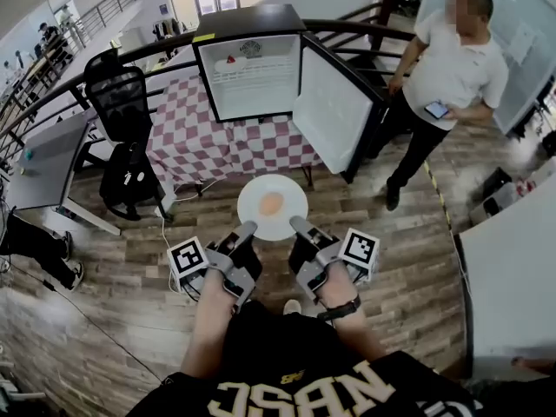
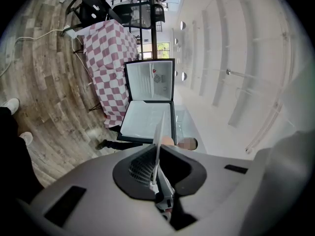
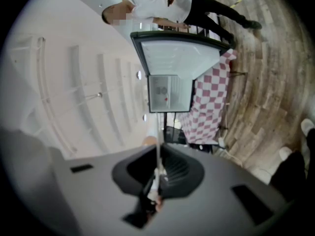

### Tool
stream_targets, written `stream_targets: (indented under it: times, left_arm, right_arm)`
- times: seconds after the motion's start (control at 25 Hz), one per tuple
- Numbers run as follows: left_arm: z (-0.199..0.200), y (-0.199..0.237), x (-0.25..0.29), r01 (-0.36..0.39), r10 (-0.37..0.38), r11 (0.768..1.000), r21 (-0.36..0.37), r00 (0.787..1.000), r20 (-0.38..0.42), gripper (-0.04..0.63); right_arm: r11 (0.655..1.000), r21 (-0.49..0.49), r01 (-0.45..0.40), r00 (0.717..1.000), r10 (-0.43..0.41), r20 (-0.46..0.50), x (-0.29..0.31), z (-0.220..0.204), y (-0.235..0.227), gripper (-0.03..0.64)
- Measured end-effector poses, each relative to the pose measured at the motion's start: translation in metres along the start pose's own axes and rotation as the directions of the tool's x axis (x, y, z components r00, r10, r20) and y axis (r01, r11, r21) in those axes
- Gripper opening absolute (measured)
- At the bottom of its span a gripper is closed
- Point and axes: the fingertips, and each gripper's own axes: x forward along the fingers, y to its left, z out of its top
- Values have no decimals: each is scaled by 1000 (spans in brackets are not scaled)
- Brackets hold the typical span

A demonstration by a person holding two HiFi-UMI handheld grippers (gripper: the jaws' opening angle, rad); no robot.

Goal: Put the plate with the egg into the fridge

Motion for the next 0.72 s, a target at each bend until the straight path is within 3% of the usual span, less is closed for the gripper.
stream_targets:
  times: [0.44, 0.72]
  left_arm:
    - [11, 18, 7, -38, 40, 999, -31, 998, 57, 41]
    - [50, 23, 42, -35, 36, 998, -60, 999, 24, 42]
  right_arm:
    - [999, 34, 28, 998, -27, -54, 16, 7, -19, 31]
    - [998, 45, 49, 999, -48, -21, 55, 33, -25, 31]
